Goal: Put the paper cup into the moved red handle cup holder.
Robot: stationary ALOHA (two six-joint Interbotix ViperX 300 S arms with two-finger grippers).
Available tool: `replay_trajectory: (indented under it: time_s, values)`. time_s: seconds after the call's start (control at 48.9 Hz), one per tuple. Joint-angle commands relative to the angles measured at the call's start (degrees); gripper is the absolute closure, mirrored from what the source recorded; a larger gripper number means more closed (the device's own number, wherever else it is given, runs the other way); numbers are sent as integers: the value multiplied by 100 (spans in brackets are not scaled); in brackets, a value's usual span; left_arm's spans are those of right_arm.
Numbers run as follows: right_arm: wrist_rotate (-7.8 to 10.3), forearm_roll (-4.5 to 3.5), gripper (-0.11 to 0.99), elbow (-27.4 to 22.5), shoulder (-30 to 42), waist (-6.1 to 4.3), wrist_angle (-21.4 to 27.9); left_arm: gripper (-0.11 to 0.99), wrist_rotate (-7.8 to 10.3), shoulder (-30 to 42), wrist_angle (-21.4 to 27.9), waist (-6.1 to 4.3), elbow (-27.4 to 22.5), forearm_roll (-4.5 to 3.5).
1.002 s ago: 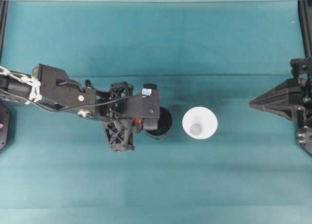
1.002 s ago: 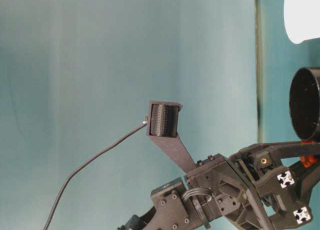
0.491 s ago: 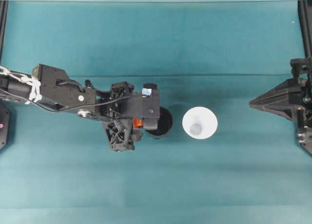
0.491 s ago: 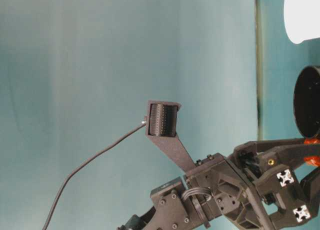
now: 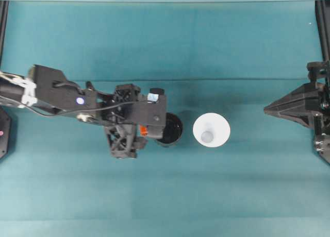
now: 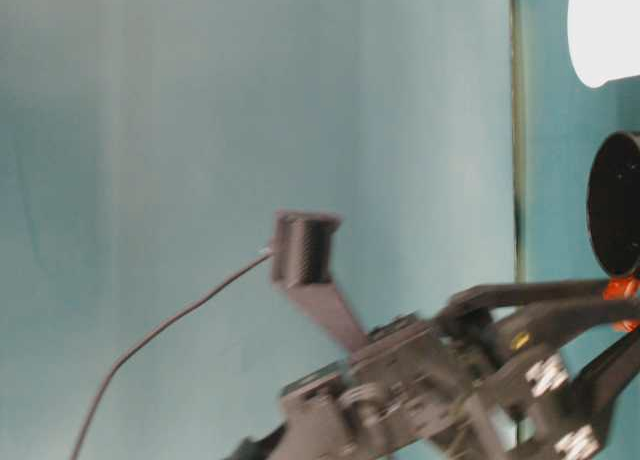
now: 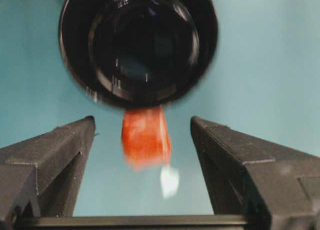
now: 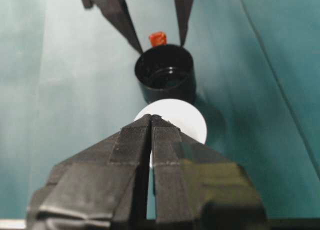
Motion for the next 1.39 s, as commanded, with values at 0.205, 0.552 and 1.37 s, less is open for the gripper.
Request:
replay_trajectory:
  time_s: [0.205, 0.552, 1.37]
  values:
    - [53, 18, 97, -141, 53, -9, 185, 4, 62, -1081, 642, 18, 158, 18]
    - [70, 18, 97, -185, 141, -167, 501, 4, 35, -2487, 650, -18, 791, 18]
    - [26, 0, -9, -2065, 2584, -501, 2566, 4, -211, -2936, 659, -97, 1266, 18]
